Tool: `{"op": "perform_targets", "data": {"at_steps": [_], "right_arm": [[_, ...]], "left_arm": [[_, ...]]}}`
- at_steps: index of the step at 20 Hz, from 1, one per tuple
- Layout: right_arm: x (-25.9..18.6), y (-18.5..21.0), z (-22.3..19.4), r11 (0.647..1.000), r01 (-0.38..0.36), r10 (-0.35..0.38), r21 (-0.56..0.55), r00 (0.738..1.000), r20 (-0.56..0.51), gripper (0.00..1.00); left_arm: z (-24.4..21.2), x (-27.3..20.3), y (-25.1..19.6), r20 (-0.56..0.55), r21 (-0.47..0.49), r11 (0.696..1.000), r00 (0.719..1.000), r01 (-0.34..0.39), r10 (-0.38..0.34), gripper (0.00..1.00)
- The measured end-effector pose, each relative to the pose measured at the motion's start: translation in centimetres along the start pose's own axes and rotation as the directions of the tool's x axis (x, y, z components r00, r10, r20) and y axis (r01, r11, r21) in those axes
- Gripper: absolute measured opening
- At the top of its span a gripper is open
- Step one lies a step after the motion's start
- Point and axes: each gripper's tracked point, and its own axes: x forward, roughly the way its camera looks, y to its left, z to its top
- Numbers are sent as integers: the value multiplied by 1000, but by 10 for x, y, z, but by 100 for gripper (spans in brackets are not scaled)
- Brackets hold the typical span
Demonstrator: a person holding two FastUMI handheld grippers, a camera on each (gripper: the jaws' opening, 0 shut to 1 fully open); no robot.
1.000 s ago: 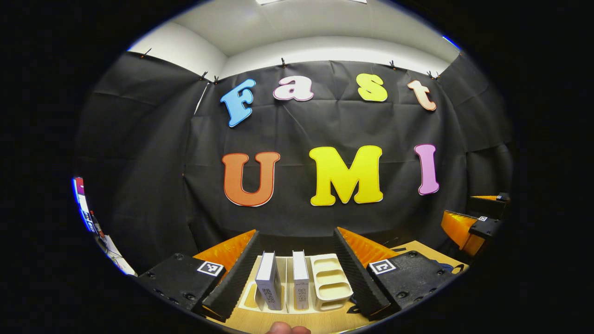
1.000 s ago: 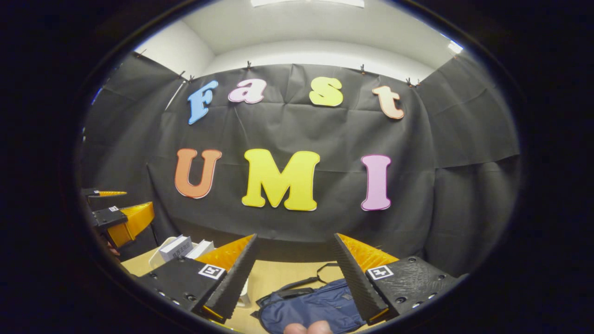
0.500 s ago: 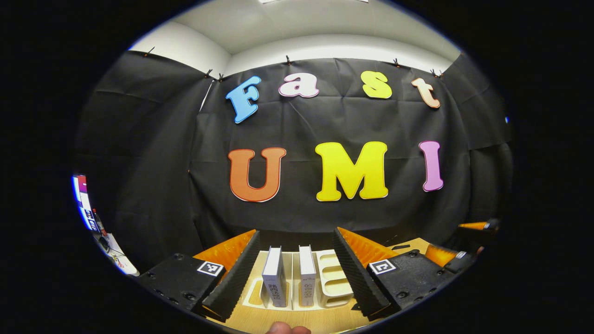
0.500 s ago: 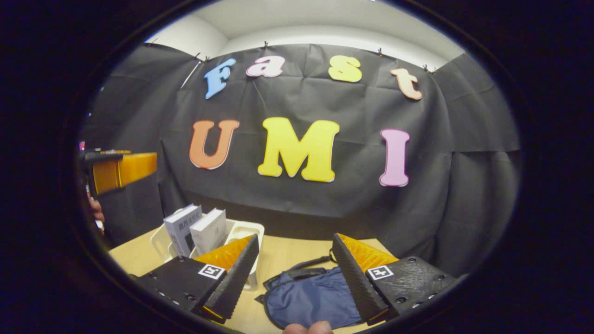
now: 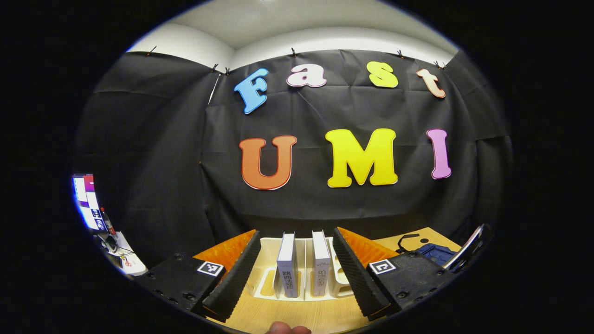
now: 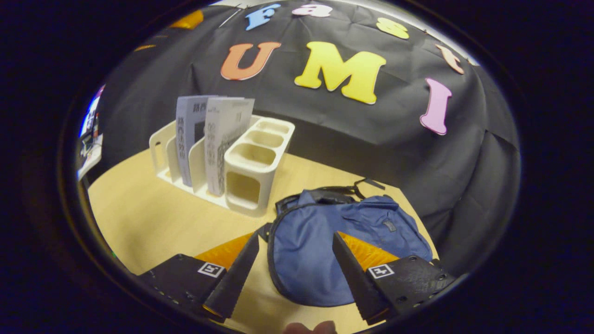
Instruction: Open the schoolbag, grab two books from the bookshelf and put them into the schoolbag.
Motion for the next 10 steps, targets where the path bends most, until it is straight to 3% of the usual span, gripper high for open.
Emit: {"op": "perform_targets", "data": {"at_steps": [5,10], "right_arm": [[29,5,-40,996,41,-49,-84,995,-90,96],[45,0,-54,987,99,-113,-126,988,-110,96]], "left_arm": [[3,-6,12,7,17,999,1000,-28,28,98],[-1,-9,22,-9,27,998,999,-51,51,98]]}}
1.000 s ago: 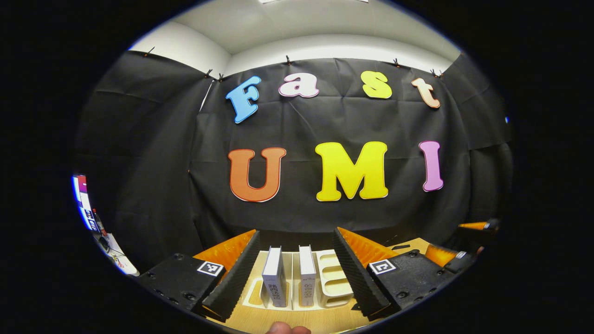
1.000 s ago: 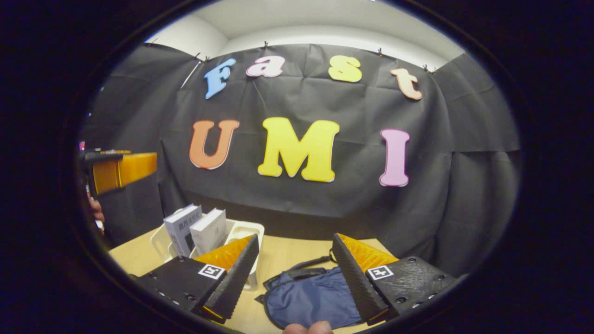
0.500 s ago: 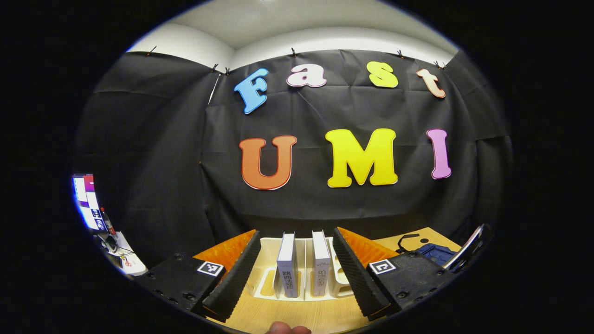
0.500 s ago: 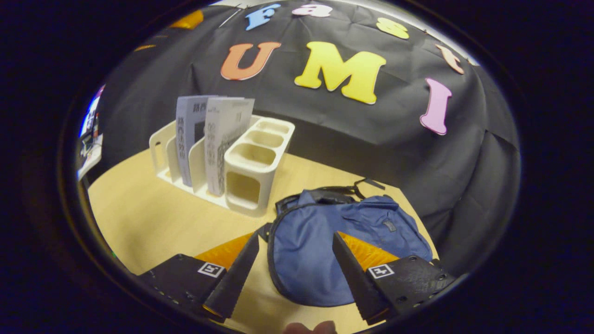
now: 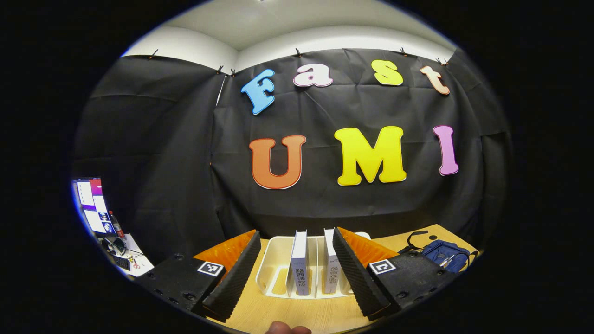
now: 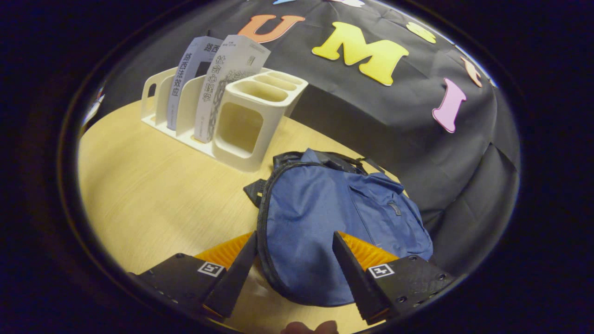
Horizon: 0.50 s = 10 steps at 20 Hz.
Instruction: Open the schoolbag, grab two books from the bookshelf and put them into the schoolbag.
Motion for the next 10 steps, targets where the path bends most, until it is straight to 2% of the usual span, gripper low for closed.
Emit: {"op": "perform_targets", "data": {"at_steps": [7,9,10], "right_arm": [[20,-7,1,998,52,-52,39,999,9,97],[26,-6,1,998,31,-31,56,999,11,99],[29,-1,-1,997,-3,4,71,1000,-4,98]], "left_arm": [[-3,-2,9,-18,8,1000,1000,-19,19,98],[-3,-2,8,-22,14,1000,1000,-20,20,98],[-4,-1,8,-23,14,1000,1000,-19,19,98]]}}
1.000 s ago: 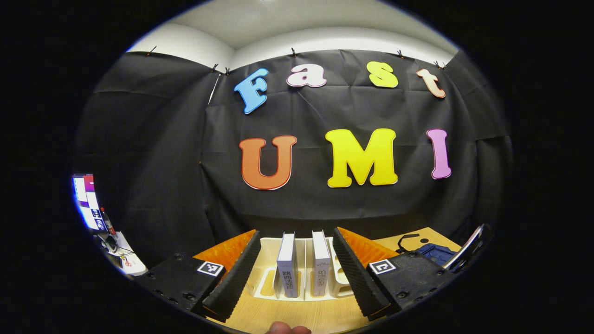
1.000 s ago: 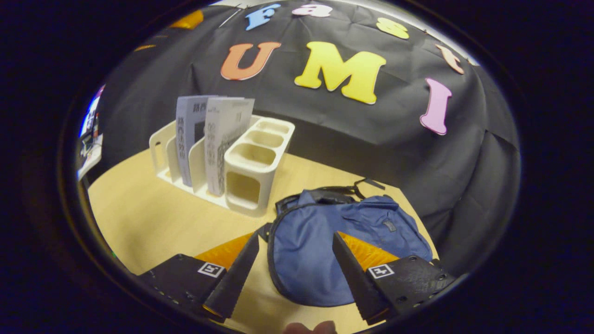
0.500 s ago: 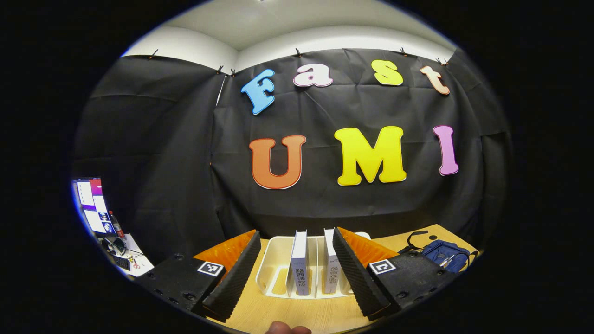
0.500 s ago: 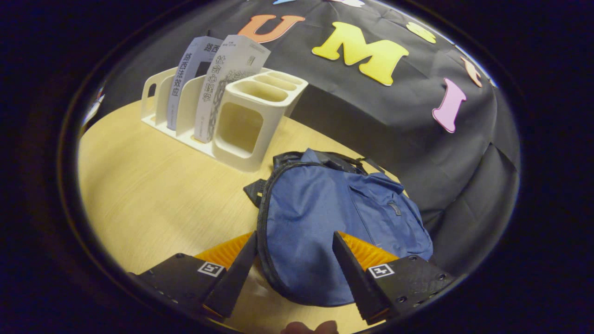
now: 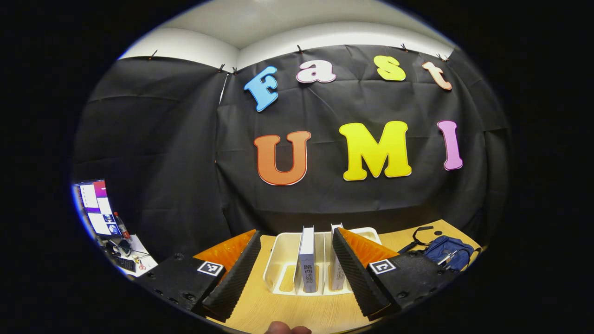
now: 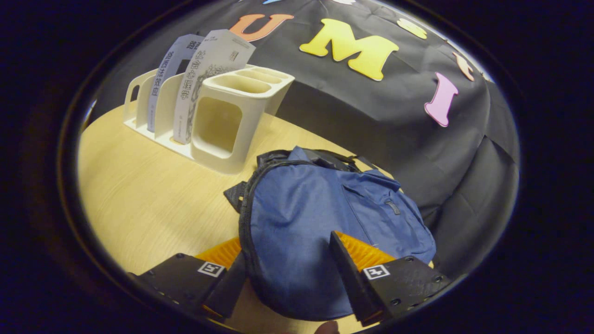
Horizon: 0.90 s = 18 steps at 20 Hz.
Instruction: Open the schoolbag, grab two books from the bookshelf and put them into the schoolbag.
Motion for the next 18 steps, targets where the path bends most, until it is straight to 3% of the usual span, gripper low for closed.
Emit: {"op": "perform_targets", "data": {"at_steps": [1,4,5,6,8,10,16,18], "right_arm": [[1,2,-2,1000,-23,23,12,1000,-14,92],[0,6,0,996,-80,82,42,995,-50,53],[-3,7,2,994,-98,101,58,993,-56,46],[-6,6,3,992,-108,112,64,992,-59,29],[-11,3,2,988,-139,144,71,986,-82,12],[-18,-4,9,980,-174,183,101,979,-92,2],[-54,-43,53,976,-191,195,106,981,-23,5],[-63,-61,65,976,-178,181,122,983,-12,2]], "left_arm": [[0,1,-1,0,-1,1000,1000,1,-1,98],[1,1,-3,0,-8,1000,1000,5,-5,98],[1,2,-3,0,-13,1000,1000,6,-6,98],[0,4,-3,-1,-21,1000,1000,6,-6,98],[-3,5,-2,-5,-34,999,1000,3,-3,98],[-5,8,2,-8,-46,999,1000,-3,2,98],[-12,23,15,-21,-74,997,999,-35,33,98],[-16,31,19,-34,-82,996,998,-47,45,98]]}}
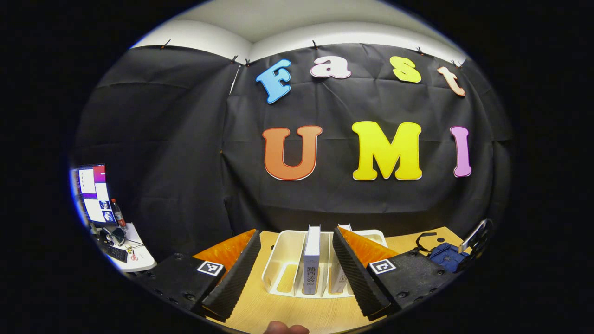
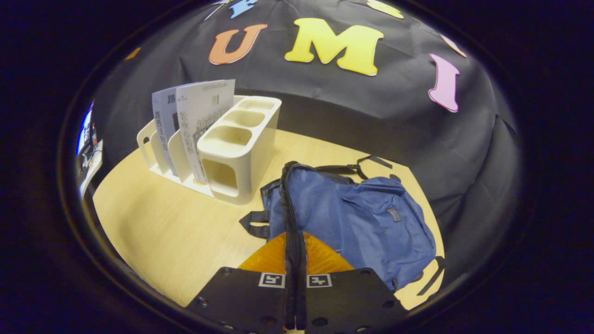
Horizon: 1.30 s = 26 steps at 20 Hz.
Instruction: Open the schoolbag, grab two books from the bookshelf and put them into the schoolbag.
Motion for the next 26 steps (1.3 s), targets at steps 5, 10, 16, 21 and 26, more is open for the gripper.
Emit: {"op": "perform_targets", "data": {"at_steps": [5,10,16,21,26], "right_arm": [[-31,-47,34,999,41,-42,29,998,43,2],[-58,-115,57,992,105,-110,72,991,69,2],[-72,-198,64,976,178,-187,129,980,66,2],[-72,-232,64,963,182,-197,197,979,57,2],[-74,-245,59,955,176,-193,239,980,50,2]], "left_arm": [[12,21,-4,-13,-1,1000,999,31,-31,98],[18,55,-38,-114,-5,990,983,142,-142,98],[-1,98,-93,-355,12,947,886,322,-297,98],[-43,120,-116,-636,-54,916,694,396,-338,98],[-78,135,-129,-824,-71,899,483,431,-297,99]]}}
